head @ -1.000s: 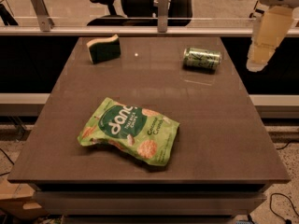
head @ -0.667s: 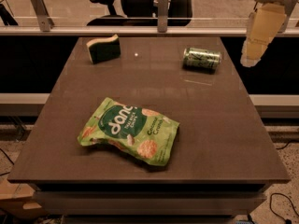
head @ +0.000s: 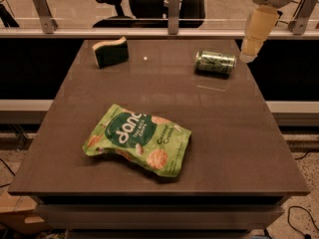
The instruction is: Place green can upright
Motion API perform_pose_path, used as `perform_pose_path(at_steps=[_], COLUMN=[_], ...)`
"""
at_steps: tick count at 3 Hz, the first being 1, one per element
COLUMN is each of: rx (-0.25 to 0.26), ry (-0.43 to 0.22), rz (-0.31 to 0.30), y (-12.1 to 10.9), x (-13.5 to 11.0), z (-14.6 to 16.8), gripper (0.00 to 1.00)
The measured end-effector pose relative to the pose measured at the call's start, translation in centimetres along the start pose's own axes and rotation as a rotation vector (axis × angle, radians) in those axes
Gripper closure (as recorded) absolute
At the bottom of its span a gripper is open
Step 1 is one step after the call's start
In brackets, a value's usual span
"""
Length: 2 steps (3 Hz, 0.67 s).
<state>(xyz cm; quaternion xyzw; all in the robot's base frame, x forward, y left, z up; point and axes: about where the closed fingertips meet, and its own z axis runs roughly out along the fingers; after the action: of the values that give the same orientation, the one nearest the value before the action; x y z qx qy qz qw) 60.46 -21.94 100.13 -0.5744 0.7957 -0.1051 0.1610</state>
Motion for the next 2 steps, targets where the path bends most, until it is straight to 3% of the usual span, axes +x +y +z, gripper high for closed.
perform_pose_path(at_steps=[1,2], rx=[0.007,-0.014], ry=[-0.005,-0.022], rz=[0.0,0.013], y=[-0.3,-1.3], x=[-0.3,-0.7], z=[0.3,2.5], gripper=[0.0,0.0])
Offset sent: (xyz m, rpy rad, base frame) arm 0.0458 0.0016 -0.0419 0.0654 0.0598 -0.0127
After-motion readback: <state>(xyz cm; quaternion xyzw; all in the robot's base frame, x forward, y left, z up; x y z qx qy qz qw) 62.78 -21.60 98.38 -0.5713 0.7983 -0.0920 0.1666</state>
